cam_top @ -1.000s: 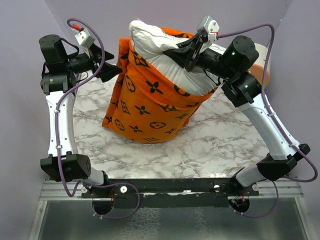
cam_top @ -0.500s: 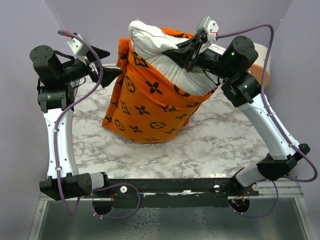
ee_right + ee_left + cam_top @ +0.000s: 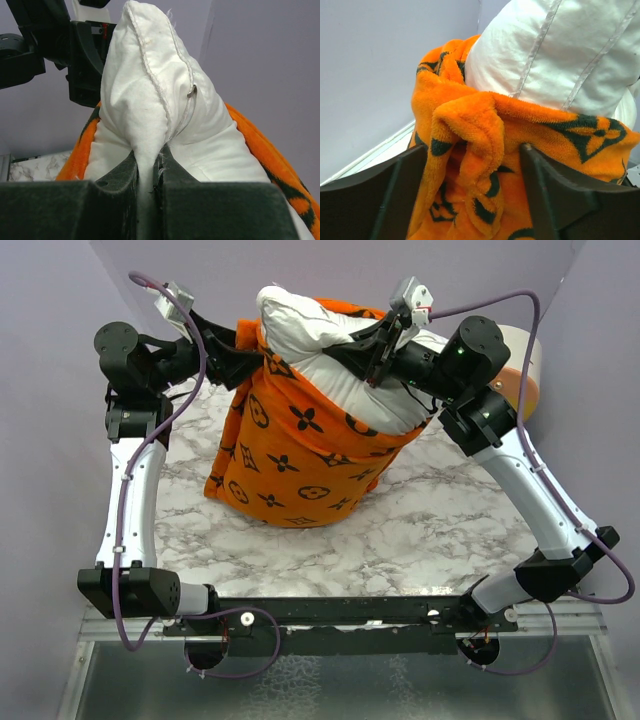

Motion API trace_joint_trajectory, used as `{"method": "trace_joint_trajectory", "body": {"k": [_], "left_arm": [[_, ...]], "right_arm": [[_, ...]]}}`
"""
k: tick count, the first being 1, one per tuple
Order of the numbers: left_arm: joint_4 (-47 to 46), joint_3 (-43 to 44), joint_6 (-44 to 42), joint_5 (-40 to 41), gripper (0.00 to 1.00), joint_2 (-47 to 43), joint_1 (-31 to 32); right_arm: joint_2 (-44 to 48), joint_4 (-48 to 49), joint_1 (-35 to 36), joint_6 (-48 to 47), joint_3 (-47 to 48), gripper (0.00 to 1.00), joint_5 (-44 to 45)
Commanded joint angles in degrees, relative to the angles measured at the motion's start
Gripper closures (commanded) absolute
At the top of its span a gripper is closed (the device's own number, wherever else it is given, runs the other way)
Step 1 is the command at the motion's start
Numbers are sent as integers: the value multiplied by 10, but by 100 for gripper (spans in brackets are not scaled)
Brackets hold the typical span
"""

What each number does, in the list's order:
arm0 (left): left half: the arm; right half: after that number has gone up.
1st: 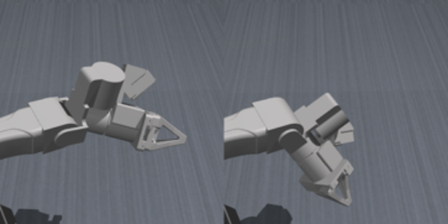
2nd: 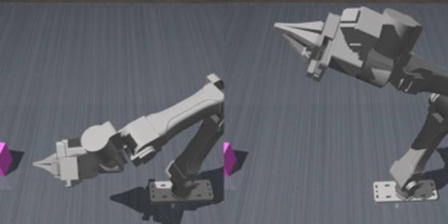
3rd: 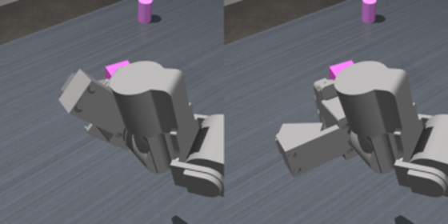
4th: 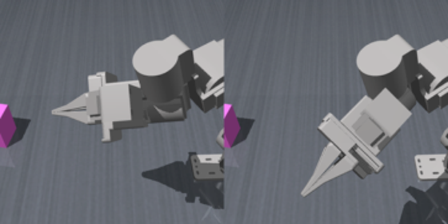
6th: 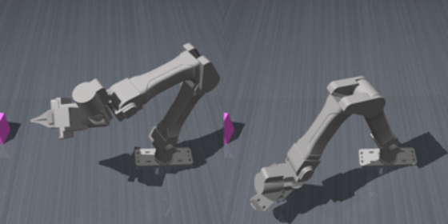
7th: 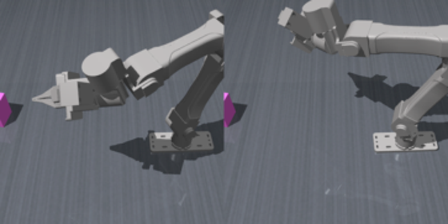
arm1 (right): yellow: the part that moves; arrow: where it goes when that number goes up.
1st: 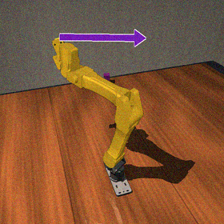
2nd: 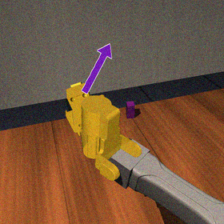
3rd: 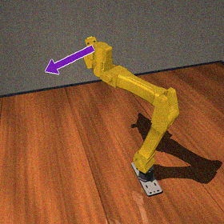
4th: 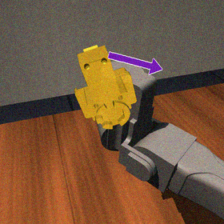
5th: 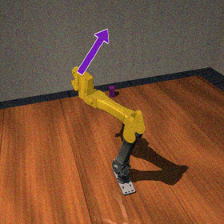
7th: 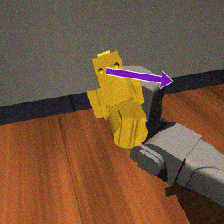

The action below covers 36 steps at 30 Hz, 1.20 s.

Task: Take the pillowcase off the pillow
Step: Remove the pillow from the pillowcase.

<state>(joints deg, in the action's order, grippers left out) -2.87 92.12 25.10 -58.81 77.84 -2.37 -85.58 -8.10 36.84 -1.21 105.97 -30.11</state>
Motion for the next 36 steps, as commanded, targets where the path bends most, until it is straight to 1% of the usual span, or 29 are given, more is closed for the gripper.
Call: {"method": "trace_joint_trajectory", "body": {"k": [1,2,4,5,6,9,12,14,17,21,25,28,30,34,36], "left_arm": [[12,4,-44,32,34,-5,8],[28,2,-63,32,42,-4,7],[54,-7,-97,30,63,-9,1],[56,-16,-105,30,70,-15,-4],[56,-28,-111,28,76,-22,-10],[61,-59,-143,30,89,-47,-23],[62,-86,-171,51,100,-65,-25],[69,-101,-191,66,100,-69,-25],[111,-118,-249,96,100,-68,-24],[208,-155,-361,126,100,-66,-24],[312,-202,-503,151,100,-83,-24],[377,-238,-605,200,100,-96,-24],[409,-261,-661,248,100,-103,-25],[473,-291,-751,325,100,-101,-25],[515,-295,-791,341,100,-94,-25]], "right_arm": [[25,7,3,11,-10,99,-14],[28,8,3,11,-10,99,-9],[31,7,3,10,-9,99,2],[30,4,3,9,-5,99,10],[28,-2,3,6,4,99,22],[20,-20,3,-1,27,99,60],[16,-15,3,4,35,99,69],[16,-9,3,12,39,99,83],[14,-2,3,16,54,99,121],[13,8,3,12,78,99,203],[10,7,1,-7,102,99,288],[9,6,-5,-10,107,99,327],[9,6,-10,-9,107,99,347],[9,9,-20,2,100,99,365],[9,11,-23,9,97,99,370]]}}
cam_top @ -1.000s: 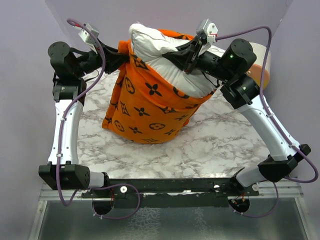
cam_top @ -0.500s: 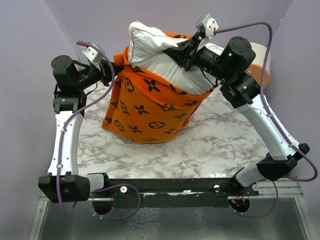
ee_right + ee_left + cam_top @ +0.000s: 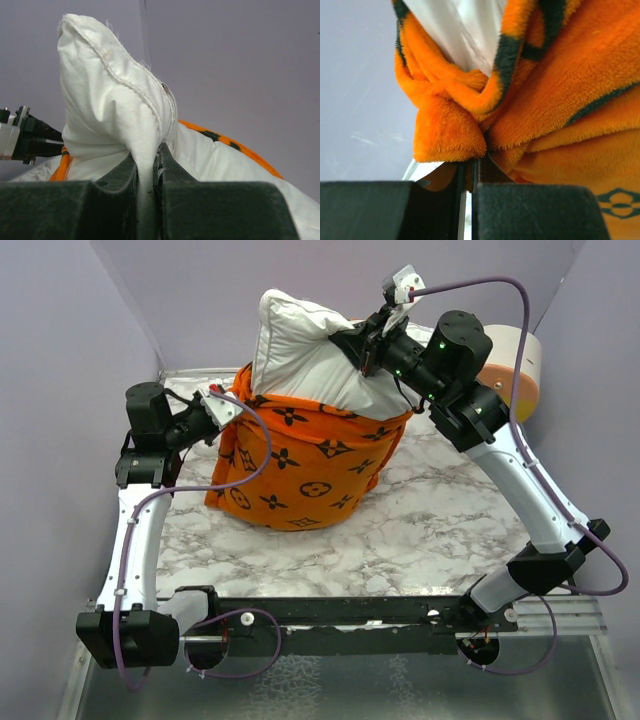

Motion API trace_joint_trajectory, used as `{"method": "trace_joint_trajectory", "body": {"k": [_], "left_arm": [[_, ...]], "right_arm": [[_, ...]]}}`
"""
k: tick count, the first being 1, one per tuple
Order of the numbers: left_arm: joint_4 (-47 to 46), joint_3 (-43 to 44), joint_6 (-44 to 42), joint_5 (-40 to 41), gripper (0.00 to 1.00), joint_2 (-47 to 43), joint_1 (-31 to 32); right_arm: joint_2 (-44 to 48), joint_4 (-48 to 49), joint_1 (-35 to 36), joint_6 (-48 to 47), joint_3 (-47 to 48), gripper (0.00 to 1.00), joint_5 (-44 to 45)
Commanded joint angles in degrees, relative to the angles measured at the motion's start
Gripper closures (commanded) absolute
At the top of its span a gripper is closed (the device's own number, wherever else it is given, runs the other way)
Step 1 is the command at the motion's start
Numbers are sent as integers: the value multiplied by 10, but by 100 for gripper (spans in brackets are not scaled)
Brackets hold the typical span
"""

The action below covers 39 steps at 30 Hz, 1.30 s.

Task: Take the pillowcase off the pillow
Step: Remove the pillow from the pillowcase.

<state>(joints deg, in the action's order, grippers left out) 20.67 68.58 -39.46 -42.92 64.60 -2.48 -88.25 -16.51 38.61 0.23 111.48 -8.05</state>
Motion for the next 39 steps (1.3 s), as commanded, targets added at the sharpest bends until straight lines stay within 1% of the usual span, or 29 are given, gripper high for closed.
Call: {"method": "trace_joint_trajectory", "body": {"k": [1,4,7,8,9,11,12,14,16,18,19,22,24,25,27,29,30,32,34,36,39], "left_arm": [[304,-61,-167,184,100,43,-24],[382,-64,-245,184,100,54,-23],[401,-57,-265,168,100,51,-22],[411,-39,-264,147,78,50,-22],[428,-10,-255,119,53,52,-22],[464,112,-214,17,23,62,-22],[470,171,-170,-26,13,70,-21],[447,301,-50,-100,5,88,-17],[381,404,86,-148,2,102,-11],[269,452,218,-179,1,99,-8],[190,454,290,-190,1,90,-8],[-19,438,462,-224,1,75,-9],[-110,436,551,-242,1,86,-8],[-131,436,574,-241,1,93,-8],[-133,434,556,-226,1,109,-9],[-107,435,521,-199,1,123,-8],[-104,433,517,-189,1,131,-9],[-117,425,533,-188,1,141,-8],[-156,413,556,-189,1,146,-6],[-168,412,552,-174,1,147,-4],[-159,419,517,-145,1,146,-4]], "right_arm": [[37,98,-41,-2,40,99,152],[40,105,-44,8,36,99,161],[43,111,-44,16,30,99,142],[40,108,-43,22,31,99,127],[35,102,-43,28,34,99,111],[21,90,-43,45,38,99,69],[12,84,-43,55,41,99,47],[-7,71,-43,79,50,99,11],[-23,60,-43,95,57,99,-16],[-30,63,-35,101,48,99,-39],[-33,66,-26,94,41,99,-43],[-41,60,8,63,36,99,-46],[-51,50,31,44,42,99,-46],[-55,46,42,37,44,99,-49],[-61,43,59,27,46,99,-59],[-63,47,73,20,41,99,-77],[-64,49,80,17,40,99,-84],[-70,47,91,13,42,99,-102],[-80,39,102,6,52,99,-115],[-87,31,108,-1,61,99,-138],[-91,26,112,-4,62,99,-186]]}}
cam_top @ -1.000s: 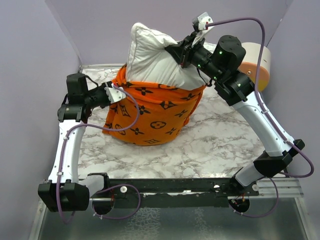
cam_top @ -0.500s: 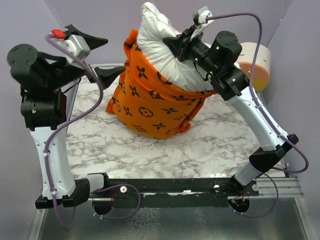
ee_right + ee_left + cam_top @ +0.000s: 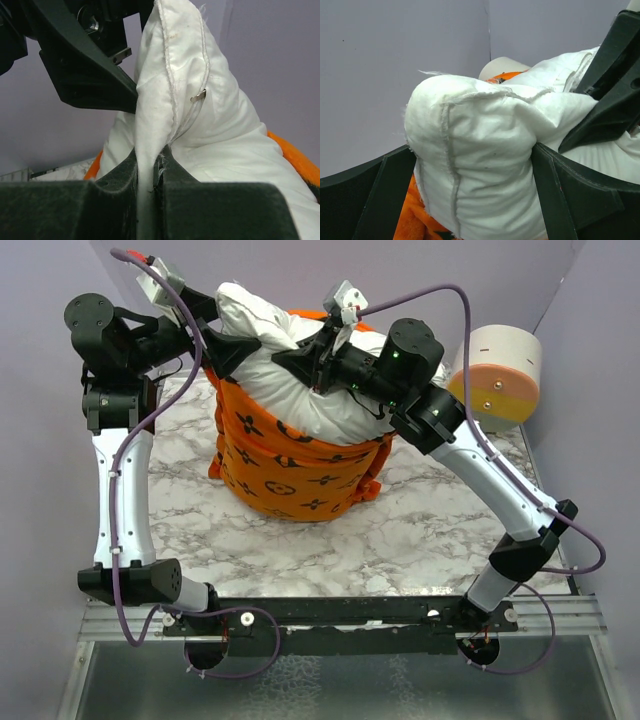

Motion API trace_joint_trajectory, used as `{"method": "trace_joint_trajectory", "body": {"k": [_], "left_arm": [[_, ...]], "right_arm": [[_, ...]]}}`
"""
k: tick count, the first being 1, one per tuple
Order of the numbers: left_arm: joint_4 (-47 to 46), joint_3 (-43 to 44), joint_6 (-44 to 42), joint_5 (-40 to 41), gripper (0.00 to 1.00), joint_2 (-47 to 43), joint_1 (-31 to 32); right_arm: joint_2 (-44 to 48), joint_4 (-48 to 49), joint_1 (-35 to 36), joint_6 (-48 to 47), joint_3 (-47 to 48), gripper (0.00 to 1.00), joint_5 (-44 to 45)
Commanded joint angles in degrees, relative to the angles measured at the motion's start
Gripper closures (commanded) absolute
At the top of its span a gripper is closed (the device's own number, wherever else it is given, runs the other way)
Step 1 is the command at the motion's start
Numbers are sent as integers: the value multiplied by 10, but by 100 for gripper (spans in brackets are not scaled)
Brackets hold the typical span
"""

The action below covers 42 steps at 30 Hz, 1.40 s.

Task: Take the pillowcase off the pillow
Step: Remove the pillow from the pillowcase.

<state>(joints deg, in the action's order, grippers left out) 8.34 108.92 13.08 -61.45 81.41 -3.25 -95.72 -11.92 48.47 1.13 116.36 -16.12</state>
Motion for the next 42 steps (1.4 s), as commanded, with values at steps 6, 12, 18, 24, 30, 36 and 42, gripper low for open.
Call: {"method": "trace_joint_trajectory", "body": {"k": [6,12,18,24,30,36,42], "left_arm": [[-4,5,-25,14,1,-10,6],[7,-21,-2,-9,67,7,53],[83,45,-103,173,100,20,53],[146,104,-141,292,100,36,53],[169,89,-153,284,100,24,52],[183,80,-165,265,100,15,52],[196,73,-206,278,100,3,52]], "right_arm": [[-22,-18,14,-10,18,99,-156],[6,31,12,54,-7,35,-70],[185,131,-37,132,-231,21,7],[357,150,-78,182,-455,18,85],[473,183,-86,217,-657,17,140],[435,224,-128,207,-715,27,136],[368,269,-235,212,-716,30,15]]}}
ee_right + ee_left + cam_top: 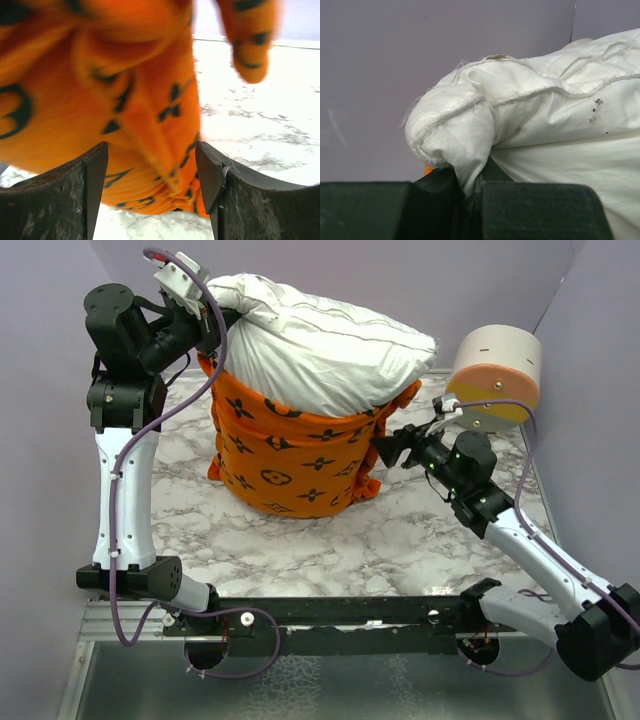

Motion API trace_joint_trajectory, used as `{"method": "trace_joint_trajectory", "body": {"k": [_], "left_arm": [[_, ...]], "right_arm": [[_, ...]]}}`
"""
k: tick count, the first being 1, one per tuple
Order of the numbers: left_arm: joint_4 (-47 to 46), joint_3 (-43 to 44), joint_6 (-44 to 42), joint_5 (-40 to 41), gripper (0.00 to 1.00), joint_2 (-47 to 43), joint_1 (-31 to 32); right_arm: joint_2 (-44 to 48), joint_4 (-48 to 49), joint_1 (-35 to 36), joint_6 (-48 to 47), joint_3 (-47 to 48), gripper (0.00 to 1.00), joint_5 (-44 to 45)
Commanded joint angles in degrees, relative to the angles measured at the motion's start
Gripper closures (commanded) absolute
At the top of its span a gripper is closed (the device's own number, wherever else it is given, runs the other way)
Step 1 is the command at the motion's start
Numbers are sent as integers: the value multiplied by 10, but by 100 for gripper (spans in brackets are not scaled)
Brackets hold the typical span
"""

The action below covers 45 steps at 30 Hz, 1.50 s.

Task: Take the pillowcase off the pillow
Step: Remove the pillow from the pillowcase.

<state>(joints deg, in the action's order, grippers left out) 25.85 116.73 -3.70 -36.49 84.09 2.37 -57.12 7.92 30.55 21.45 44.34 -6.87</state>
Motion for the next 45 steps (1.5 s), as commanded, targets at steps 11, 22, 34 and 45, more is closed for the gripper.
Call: {"method": "trace_joint_trajectory", "body": {"k": [11,22,34,45], "left_arm": [[6,-41,-52,32,100,-36,-4],[7,-32,-81,90,100,-30,-4],[7,-7,-93,160,100,-19,-4],[13,9,-85,192,100,-16,-13]], "right_arm": [[-96,131,-92,8,48,35,-286],[-69,130,-98,13,-43,99,-174],[-90,209,-98,108,-222,99,-128],[-136,221,-45,141,-297,99,-99]]}}
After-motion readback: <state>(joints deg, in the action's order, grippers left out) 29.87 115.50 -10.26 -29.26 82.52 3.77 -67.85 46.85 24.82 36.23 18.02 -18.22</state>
